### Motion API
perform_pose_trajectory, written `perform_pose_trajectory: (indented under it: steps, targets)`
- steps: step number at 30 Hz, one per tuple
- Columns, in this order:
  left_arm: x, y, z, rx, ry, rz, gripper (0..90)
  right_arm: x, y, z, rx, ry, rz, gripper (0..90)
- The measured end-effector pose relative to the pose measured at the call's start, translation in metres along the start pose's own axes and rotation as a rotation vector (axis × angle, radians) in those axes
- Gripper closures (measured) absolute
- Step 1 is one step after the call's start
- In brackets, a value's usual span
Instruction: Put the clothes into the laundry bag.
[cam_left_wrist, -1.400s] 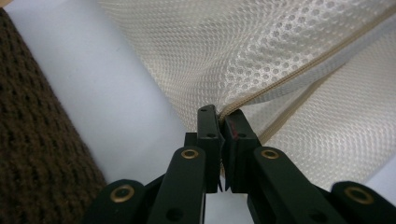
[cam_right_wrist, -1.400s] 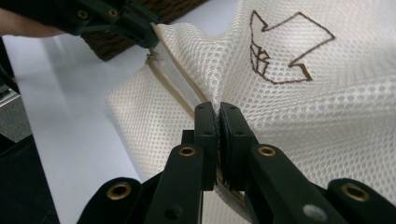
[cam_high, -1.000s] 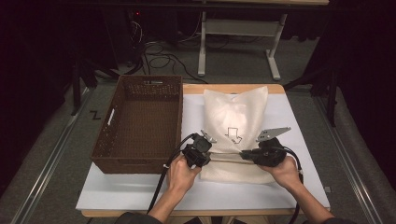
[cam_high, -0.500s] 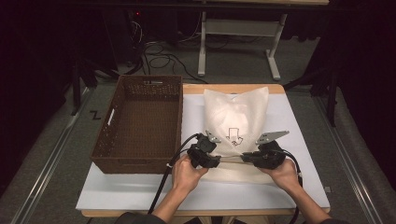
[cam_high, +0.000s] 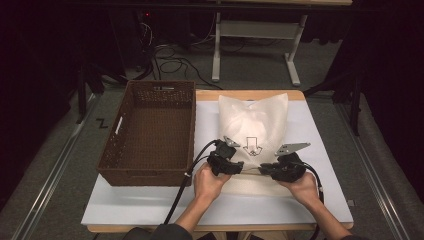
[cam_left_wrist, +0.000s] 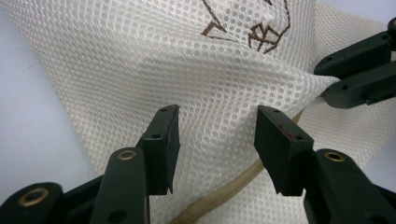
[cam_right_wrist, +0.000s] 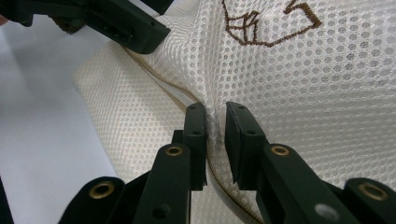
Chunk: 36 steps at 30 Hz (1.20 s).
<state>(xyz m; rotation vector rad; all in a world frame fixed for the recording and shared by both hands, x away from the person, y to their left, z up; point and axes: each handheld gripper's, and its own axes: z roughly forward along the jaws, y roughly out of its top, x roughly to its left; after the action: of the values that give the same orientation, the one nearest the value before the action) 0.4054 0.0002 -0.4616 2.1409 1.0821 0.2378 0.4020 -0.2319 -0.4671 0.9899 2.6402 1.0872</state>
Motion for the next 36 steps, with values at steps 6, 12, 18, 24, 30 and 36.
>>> perform_pose_trajectory:
  steps: [6,12,18,24,30,36]
  targets:
    - [0.003,0.002,0.014,0.037,0.020,0.003,49.9,-0.001,-0.001,0.000,-0.013,-0.006,0.010,71.7]
    - [0.002,0.000,0.024,0.073,0.043,0.019,49.7,-0.003,-0.002,-0.007,-0.053,-0.022,0.026,64.5]
    - [0.004,-0.001,0.031,0.099,0.061,0.017,49.7,-0.005,-0.003,-0.010,-0.058,-0.062,0.034,71.7]
    - [0.007,0.000,0.033,0.104,0.077,0.015,49.6,-0.015,-0.006,0.000,-0.014,-0.123,0.045,77.0]
    - [0.009,0.000,0.036,0.098,0.085,0.008,47.7,-0.020,-0.007,0.008,-0.002,-0.161,0.066,75.3]
    - [0.013,0.002,0.038,0.093,0.098,-0.001,44.9,-0.024,-0.009,0.012,0.017,-0.207,0.059,71.9]
